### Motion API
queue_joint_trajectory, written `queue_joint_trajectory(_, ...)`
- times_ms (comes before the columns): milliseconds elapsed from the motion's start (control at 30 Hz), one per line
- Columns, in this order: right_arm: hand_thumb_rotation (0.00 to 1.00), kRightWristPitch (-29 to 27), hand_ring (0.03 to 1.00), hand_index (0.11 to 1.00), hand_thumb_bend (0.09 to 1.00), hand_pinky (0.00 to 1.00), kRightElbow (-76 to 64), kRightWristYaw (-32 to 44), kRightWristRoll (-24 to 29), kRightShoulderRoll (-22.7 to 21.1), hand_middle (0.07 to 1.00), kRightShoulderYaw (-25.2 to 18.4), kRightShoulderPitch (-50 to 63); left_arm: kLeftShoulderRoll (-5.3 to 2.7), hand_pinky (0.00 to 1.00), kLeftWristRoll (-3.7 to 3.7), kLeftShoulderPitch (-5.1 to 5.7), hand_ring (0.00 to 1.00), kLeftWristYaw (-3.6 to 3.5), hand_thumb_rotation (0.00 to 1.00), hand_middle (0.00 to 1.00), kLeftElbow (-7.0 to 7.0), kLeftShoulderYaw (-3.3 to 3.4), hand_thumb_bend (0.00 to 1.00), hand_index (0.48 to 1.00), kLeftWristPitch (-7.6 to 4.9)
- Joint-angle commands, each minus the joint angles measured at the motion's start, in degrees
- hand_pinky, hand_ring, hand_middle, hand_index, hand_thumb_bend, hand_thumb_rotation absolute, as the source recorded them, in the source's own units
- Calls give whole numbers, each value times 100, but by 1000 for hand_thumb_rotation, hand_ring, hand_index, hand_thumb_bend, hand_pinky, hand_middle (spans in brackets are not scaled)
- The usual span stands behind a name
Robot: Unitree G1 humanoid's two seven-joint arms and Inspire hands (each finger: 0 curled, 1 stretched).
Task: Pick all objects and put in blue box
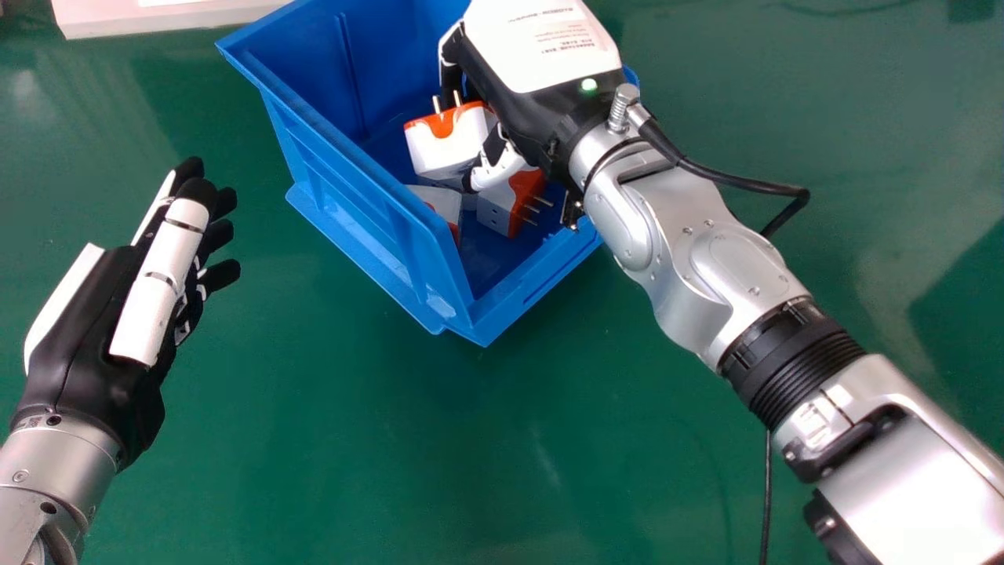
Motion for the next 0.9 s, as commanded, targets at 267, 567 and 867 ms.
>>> queue_joint_trajectory(267,0,107,535,544,508,412,-79,-418,-25,-64,626,191,-150,36,927,-16,-22,968,23,1000,964,-135,43,433,1000,-133)
queue_joint_trajectory(567,10,171,827,811,530,678,-134,-322,-44,-142,869,318,-180,35,922,26,-82,966,49,1000,962,-92,-16,436,1000,-143)
queue_joint_trajectory(867,189,411,977,975,595,890,-232,-127,-21,-139,983,407,-156,66,925,89,-143,968,75,1000,964,-49,-69,449,1000,-163)
